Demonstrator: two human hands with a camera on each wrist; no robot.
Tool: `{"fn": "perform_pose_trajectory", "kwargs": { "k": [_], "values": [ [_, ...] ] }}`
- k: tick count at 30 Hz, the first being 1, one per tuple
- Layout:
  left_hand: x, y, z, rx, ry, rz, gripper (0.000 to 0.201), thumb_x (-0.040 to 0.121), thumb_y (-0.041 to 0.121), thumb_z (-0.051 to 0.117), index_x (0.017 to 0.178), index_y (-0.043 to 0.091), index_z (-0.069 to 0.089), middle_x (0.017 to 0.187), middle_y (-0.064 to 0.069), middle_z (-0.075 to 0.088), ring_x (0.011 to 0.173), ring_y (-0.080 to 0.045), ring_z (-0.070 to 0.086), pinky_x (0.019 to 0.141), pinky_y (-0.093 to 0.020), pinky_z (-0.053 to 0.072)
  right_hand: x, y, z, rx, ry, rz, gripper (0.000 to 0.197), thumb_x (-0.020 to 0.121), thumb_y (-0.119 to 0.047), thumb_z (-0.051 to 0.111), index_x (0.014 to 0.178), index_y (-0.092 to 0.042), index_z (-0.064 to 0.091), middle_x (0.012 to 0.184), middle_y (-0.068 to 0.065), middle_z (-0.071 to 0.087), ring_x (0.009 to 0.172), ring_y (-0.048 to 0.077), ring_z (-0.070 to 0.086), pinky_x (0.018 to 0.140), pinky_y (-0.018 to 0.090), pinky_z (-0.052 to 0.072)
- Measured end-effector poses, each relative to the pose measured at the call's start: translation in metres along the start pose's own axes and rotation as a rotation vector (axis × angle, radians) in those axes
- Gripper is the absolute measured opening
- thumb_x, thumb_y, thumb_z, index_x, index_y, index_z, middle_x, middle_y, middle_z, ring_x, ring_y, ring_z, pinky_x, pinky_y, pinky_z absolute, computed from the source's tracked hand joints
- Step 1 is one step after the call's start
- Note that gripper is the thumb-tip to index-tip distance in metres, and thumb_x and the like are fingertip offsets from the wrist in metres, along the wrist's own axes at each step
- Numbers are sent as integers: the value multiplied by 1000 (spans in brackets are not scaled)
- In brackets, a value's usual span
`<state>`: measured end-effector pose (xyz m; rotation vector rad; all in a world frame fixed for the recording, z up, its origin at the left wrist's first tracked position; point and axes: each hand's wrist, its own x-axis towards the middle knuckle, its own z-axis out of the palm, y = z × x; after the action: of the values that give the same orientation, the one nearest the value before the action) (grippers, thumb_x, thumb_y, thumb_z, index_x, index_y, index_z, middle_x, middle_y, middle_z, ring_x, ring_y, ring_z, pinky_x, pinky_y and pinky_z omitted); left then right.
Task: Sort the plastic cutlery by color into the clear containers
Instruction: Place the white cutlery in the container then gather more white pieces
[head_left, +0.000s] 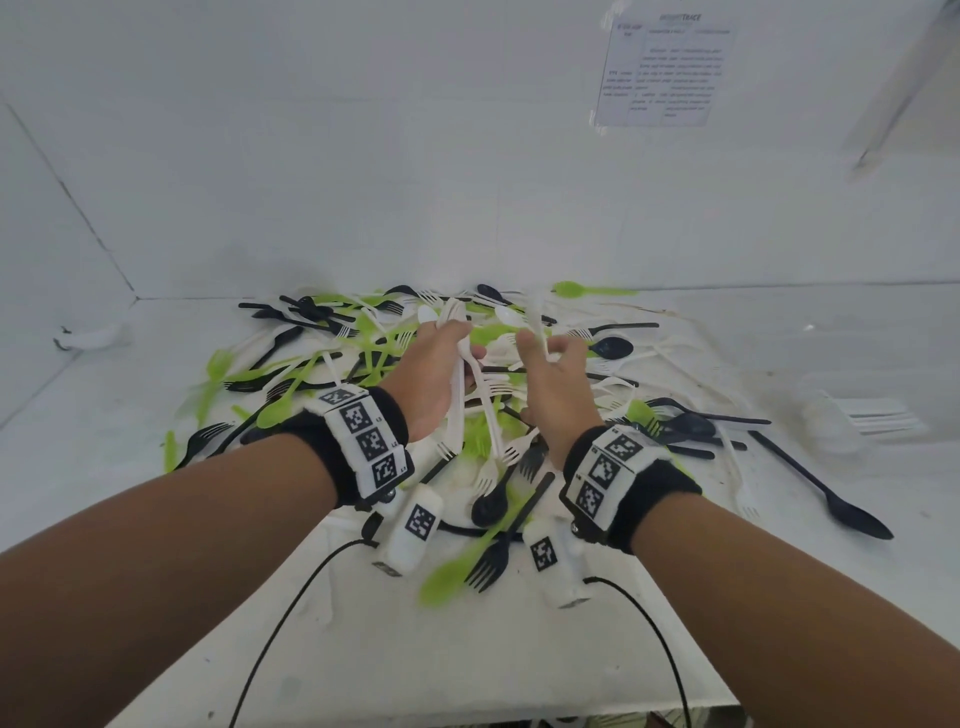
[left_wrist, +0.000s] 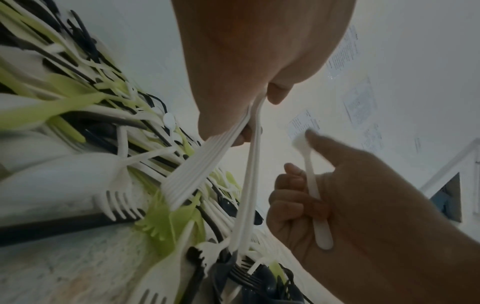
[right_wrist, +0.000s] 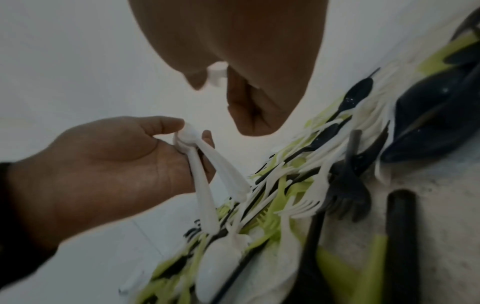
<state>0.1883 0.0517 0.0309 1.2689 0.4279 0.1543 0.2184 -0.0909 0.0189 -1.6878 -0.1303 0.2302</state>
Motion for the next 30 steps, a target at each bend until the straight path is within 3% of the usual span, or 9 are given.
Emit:
{"fn": "perform_pose_trajectory", "kwargs": {
  "k": [2,5,9,15,17,19,25,28,30],
  "values": [
    [-4,4,2,-24,-40,-17,21,101,29,56,115,13,50,98,-7,61,94,-19,64,88,-39,50,-2,-3,0,-11,-120,-22,56,91,-77,41,128,-36,32,104,-9,55,104,15,59,103,52,47],
    [-9,8,6,-103,-103,-56,57,93,35,59,135,-3,48,128,-24,62,120,-32,63,113,-51,45,-7,-8,9,-160,-267,-225,37,108,-49,31,140,-41,46,117,-22,62,112,-1,57,107,39,43],
    [-9,8,5,-187,-174,-89,64,104,42,45,146,-6,43,142,-27,56,131,-31,59,116,-44,40,-2,2,21,-226,-253,-330,40,105,-34,39,140,-45,56,118,10,63,115,15,55,102,31,44],
    [-5,14,8,-270,-101,-71,54,97,27,63,137,2,36,137,-27,55,116,-37,67,95,-46,58,-3,1,24,-120,-342,-309,23,108,-40,43,120,-49,61,117,1,35,127,14,34,111,28,36],
    [-4,18,10,-265,-121,-97,31,99,30,59,118,9,46,109,-21,61,92,-31,72,76,-40,63,-6,1,28,-37,-349,-303,24,106,-36,46,123,-53,46,127,5,36,129,12,38,105,27,44],
    [-7,21,19,-262,-83,-140,21,101,29,53,114,13,47,80,-8,56,63,-20,62,59,-30,57,-8,-1,33,160,-297,-246,27,99,-40,55,111,-54,35,131,7,43,125,17,55,99,46,55],
    [-3,20,44,-199,-3,-53,18,101,25,53,114,13,56,102,-4,53,65,-14,62,84,-42,55,3,-4,8,76,-322,-97,41,100,-57,49,126,-51,19,117,16,67,89,20,73,78,44,64],
    [0,29,58,-33,24,32,17,101,22,52,112,13,60,94,-1,46,66,-13,52,50,-26,49,14,-6,-18,-127,-415,-116,34,107,-48,41,127,-22,48,93,10,71,65,15,63,77,51,58],
    [5,32,63,153,43,167,17,99,11,53,111,4,63,85,3,48,61,-9,45,52,-21,38,32,-7,-42,-334,-369,-225,33,108,-44,38,117,-19,58,85,2,65,70,16,59,77,50,51]
  ]
}}
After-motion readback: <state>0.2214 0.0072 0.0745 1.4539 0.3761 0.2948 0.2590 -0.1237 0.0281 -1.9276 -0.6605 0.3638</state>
